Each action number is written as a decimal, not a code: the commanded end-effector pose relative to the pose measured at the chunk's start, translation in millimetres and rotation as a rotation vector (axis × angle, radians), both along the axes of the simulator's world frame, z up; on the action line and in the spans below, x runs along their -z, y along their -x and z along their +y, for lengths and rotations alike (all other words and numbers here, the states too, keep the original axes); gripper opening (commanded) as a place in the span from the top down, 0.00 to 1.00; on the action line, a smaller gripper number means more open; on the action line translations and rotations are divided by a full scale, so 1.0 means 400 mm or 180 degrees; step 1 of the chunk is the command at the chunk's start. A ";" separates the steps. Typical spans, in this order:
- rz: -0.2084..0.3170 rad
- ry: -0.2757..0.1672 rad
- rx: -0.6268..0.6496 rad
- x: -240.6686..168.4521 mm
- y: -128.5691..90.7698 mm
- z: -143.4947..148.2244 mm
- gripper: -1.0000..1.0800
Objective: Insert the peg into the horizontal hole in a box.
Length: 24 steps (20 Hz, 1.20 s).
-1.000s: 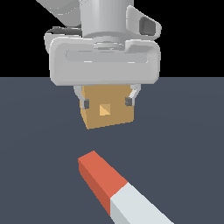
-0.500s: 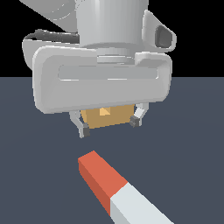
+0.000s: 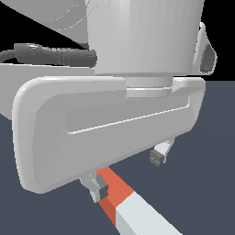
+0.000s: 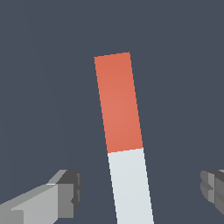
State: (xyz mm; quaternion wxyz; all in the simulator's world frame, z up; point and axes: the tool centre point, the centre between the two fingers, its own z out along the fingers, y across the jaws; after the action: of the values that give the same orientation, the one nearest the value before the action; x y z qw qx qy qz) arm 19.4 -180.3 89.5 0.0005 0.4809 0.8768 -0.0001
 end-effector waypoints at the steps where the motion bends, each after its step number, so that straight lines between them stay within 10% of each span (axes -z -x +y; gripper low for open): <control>1: -0.0001 -0.0001 -0.0131 0.015 -0.015 -0.027 0.04; 24: 0.0004 -0.0002 -0.0443 0.098 -0.059 -0.091 0.04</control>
State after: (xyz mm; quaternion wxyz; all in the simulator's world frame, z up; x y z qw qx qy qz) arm 43.6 -217.0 57.2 0.0007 0.4189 0.9081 0.0000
